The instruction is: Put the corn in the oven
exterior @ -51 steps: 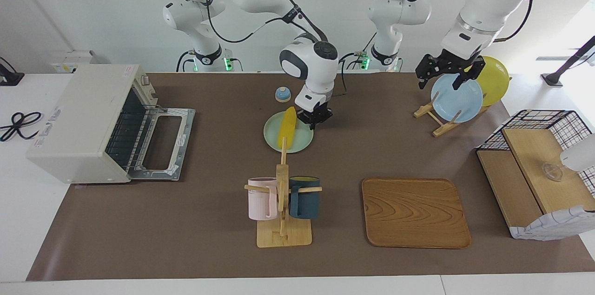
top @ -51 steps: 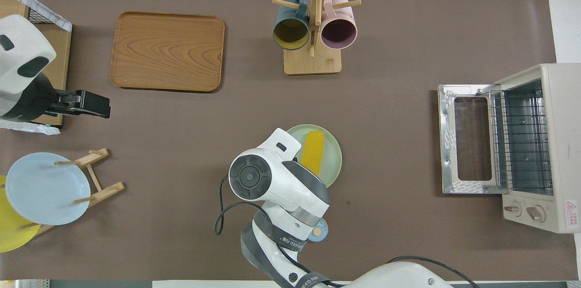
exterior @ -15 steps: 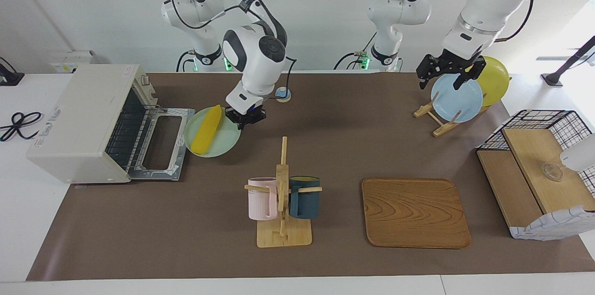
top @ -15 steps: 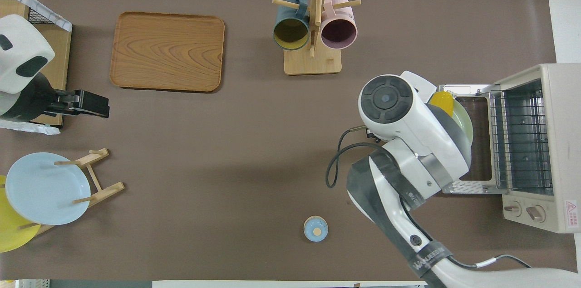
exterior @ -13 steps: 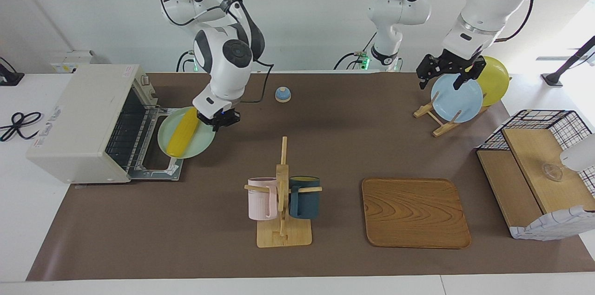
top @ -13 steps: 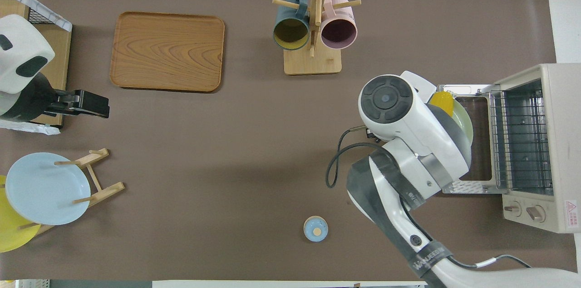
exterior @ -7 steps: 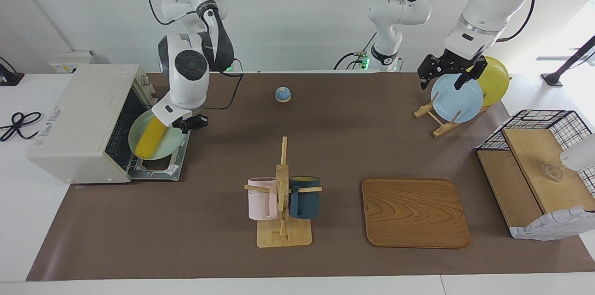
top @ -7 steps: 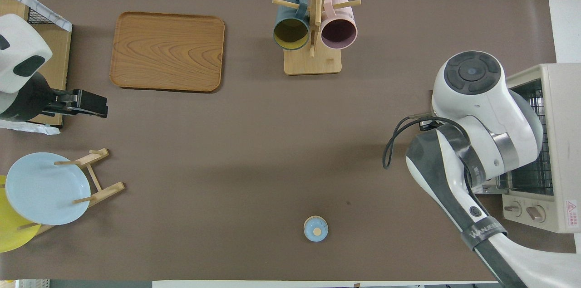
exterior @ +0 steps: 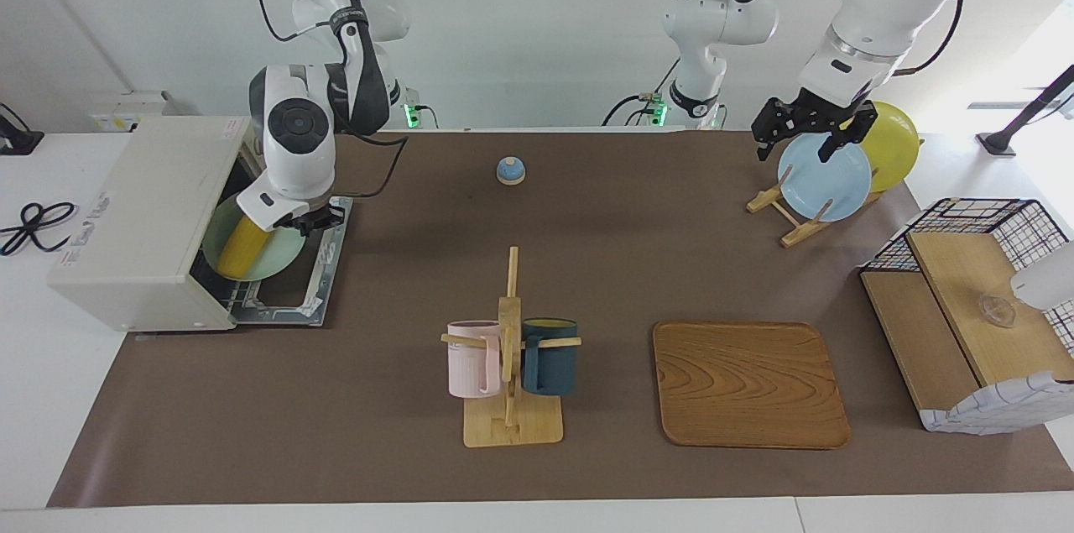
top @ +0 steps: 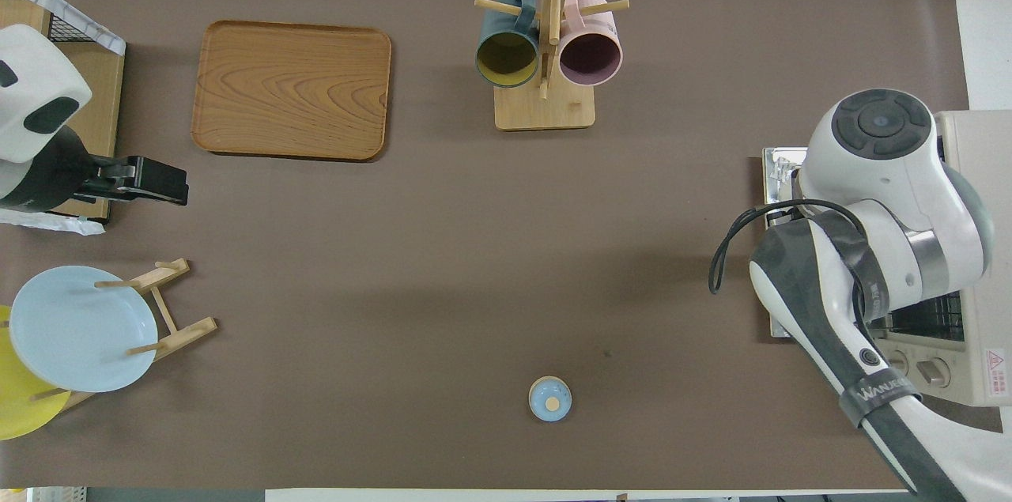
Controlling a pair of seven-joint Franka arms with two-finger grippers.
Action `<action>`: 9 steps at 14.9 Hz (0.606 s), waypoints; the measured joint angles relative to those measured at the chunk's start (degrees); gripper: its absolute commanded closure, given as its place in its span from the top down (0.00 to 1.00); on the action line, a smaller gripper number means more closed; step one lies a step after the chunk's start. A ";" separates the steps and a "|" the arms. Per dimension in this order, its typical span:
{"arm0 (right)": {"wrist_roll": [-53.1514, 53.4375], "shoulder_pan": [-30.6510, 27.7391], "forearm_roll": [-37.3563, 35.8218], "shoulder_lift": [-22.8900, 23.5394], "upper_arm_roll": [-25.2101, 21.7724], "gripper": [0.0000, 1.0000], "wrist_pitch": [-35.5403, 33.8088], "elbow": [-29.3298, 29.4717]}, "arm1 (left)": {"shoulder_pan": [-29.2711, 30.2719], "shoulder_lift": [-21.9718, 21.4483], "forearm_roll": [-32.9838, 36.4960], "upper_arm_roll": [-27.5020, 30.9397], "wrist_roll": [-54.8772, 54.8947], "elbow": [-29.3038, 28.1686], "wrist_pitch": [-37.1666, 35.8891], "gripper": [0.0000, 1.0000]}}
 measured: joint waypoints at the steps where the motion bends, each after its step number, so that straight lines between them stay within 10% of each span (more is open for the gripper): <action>1: -1.06 -0.94 0.00 -0.10 0.00 0.00 0.05 -0.18 | 0.00 -0.01 -0.01 -0.06 0.00 0.00 0.00 1.00; 7: -5.78 -5.45 -0.01 -0.14 -0.01 0.00 2.86 -1.34 | 0.24 -0.02 -0.02 -0.25 0.00 0.00 0.00 1.00; 9: -5.81 -5.52 -0.01 -0.16 0.02 0.31 2.94 -1.47 | 2.42 -0.04 -0.02 -2.20 0.01 0.00 0.00 1.00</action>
